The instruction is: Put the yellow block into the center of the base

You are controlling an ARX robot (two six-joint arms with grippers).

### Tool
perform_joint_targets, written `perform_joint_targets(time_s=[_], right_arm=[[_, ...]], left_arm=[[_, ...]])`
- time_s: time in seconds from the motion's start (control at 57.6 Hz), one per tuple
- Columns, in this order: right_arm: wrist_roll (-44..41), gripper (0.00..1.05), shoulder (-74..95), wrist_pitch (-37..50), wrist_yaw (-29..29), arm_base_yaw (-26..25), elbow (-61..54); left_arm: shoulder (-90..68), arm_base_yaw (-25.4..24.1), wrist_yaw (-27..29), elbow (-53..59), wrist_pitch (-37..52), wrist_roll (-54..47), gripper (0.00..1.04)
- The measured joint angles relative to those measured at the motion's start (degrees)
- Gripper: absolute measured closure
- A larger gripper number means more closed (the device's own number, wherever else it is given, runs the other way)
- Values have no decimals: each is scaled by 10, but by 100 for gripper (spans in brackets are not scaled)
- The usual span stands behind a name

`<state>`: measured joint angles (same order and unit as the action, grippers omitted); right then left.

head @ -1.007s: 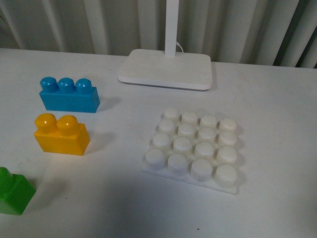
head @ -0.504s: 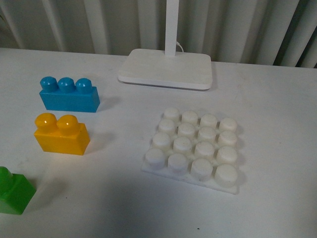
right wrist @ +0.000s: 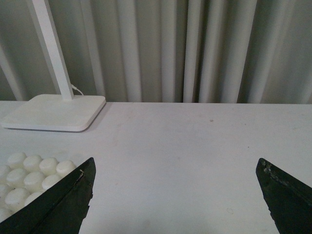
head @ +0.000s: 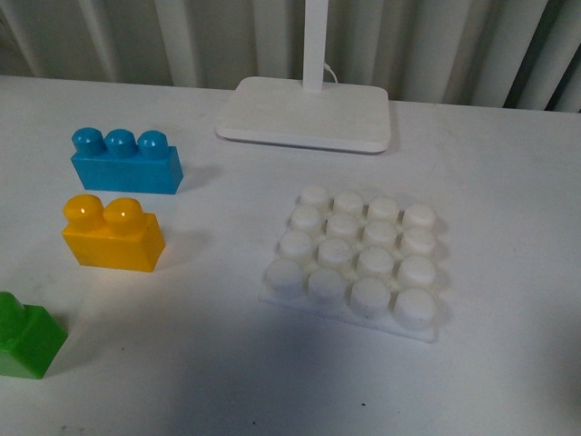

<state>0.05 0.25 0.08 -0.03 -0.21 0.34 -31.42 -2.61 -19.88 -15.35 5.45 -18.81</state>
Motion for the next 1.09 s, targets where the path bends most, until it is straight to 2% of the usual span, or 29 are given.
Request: perform_joint_targets(time_s=[0.122, 0.208, 0.347, 0.538, 0.608, 0.782, 1.094], right_arm=[[0, 9, 0, 0, 0, 0, 0], [0, 9, 0, 0, 0, 0, 0], [0, 9, 0, 0, 0, 0, 0], [0, 9, 0, 0, 0, 0, 0], [0, 9, 0, 0, 0, 0, 0], [0, 9, 0, 0, 0, 0, 0], [0, 9, 0, 0, 0, 0, 0]], left_arm=[[-125, -11, -89, -106, -104, -158, 6], [-193, -12, -109, -181, -192, -278, 6], [-297, 2, -89, -307, -342, -480, 6], [-417, 36, -13, -443, -490, -658, 6], [-461, 57, 18, -484, -514, -691, 6], [-543, 89, 70, -520, -508, -717, 6], [-651, 123, 59, -543, -476, -687, 6]])
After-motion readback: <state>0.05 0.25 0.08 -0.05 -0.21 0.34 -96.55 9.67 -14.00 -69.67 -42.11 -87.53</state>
